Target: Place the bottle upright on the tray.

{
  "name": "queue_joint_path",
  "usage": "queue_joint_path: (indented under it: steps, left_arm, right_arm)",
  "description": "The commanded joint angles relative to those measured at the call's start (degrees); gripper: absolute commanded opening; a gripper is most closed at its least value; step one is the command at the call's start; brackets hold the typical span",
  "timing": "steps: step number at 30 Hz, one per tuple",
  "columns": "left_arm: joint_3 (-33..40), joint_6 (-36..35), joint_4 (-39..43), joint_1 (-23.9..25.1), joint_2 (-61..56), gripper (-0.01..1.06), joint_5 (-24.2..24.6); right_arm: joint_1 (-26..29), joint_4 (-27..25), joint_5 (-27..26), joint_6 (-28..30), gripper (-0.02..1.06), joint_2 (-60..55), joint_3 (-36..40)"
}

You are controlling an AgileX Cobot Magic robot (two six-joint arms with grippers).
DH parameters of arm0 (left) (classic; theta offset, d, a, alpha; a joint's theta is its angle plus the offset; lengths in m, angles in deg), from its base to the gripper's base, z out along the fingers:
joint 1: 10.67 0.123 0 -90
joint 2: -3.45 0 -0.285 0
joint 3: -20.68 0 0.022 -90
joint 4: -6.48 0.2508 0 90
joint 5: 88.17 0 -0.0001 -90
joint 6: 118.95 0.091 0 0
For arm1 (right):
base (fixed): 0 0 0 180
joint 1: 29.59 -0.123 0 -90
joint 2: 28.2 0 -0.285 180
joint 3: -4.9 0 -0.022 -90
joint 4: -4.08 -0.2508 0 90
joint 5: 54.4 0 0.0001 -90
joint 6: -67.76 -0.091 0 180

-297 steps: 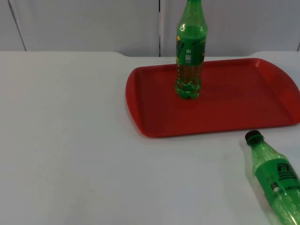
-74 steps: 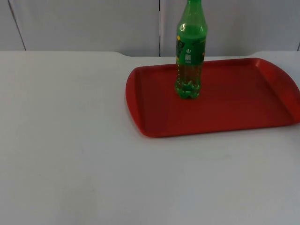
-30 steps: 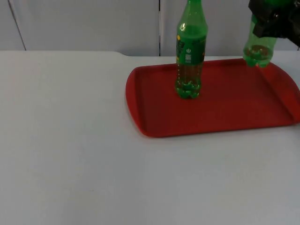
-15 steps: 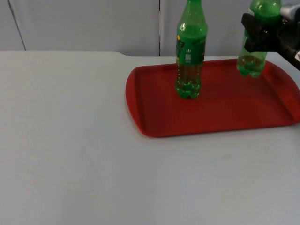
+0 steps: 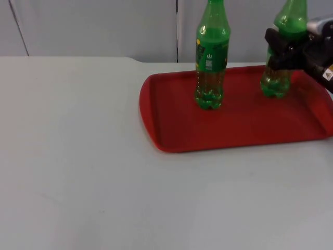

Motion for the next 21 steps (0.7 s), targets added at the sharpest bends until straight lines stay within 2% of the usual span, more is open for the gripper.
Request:
queue_joint_path:
  steps: [1,4,7,10,12,13,14,17,21]
  left_arm:
    - [0.3,0.1,0.6,-0.2,-0.2,1.05,0.2]
    - [0.3,0.1,0.6,-0.2,-0.2,1.05,0.2]
    - [0.3,0.1,0.6,-0.2,-0.2,1.05,0.2]
    - [0.3,0.1,0.6,-0.2,-0.2,1.05,0.2]
    - [0.3,0.1,0.6,-0.2,-0.2,1.05,0.2]
    - [0.3,0.1,0.6,-0.2,-0.2,1.05,0.2]
    - [0.3,0.1,0.6,-0.2,-0.2,1.05,0.2]
    - [0.3,0.1,0.6,-0.2,-0.2,1.05,0.2]
    - [0.3,0.1,0.6,-0.2,-0.2,1.05,0.2]
  right_arm:
    - [0.2,0.3,-0.5,-0.9,0.0,-0.4,-0.3]
    - [0.2,0.5,-0.5,-0.9,0.01,-0.6,-0.3]
    - [0.2,0.7,-0.5,-0.9,0.06,-0.6,-0.3]
    - [0.2,0.7,-0.5,-0.9,0.24,-0.6,-0.3]
    - [0.2,0.7,-0.5,-0.9,0.41,-0.6,-0.3]
    - [0.2,0.7,-0.5,-0.9,0.41,-0.6,-0.3]
    - [0.2,0.7,-0.5,-0.9,0.52,-0.6,-0.3]
    - [0.2,0.4,-0.5,-0.9,0.76,-0.6,-0.3]
    - [0.2,0.4,-0.5,-1.5,0.82,-0.6,-0.3]
